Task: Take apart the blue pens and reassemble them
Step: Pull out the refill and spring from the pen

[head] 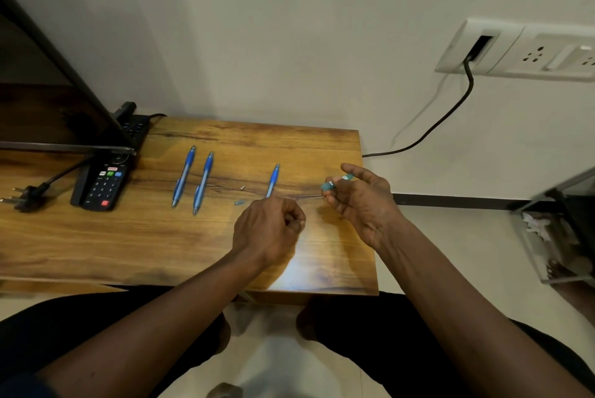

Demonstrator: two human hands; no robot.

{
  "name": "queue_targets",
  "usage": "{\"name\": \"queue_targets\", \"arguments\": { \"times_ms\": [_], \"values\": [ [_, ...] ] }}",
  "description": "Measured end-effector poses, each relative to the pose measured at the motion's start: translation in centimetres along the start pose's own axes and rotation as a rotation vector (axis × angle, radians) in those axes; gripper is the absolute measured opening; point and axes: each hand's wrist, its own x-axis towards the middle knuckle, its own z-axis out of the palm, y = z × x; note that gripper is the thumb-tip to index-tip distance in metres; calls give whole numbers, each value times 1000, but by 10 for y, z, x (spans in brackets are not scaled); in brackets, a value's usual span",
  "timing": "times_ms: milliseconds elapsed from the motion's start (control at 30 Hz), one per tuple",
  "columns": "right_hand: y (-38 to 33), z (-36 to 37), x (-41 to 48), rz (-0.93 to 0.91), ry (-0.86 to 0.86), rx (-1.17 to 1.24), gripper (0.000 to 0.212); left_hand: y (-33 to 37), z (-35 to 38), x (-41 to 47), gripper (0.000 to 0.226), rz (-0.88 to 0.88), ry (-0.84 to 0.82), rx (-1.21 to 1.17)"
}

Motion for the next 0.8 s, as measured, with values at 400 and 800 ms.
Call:
{"name": "queue_targets", "arguments": {
  "times_ms": [400,800],
  "values": [
    [-1,11,-3,-267,-33,-197,39,22,-26,14,18,-305,-179,-1172],
    [-5,28,-17,-709,-32,-477,42,23,-39,17,22,-327,-247,-1458]
  ]
}}
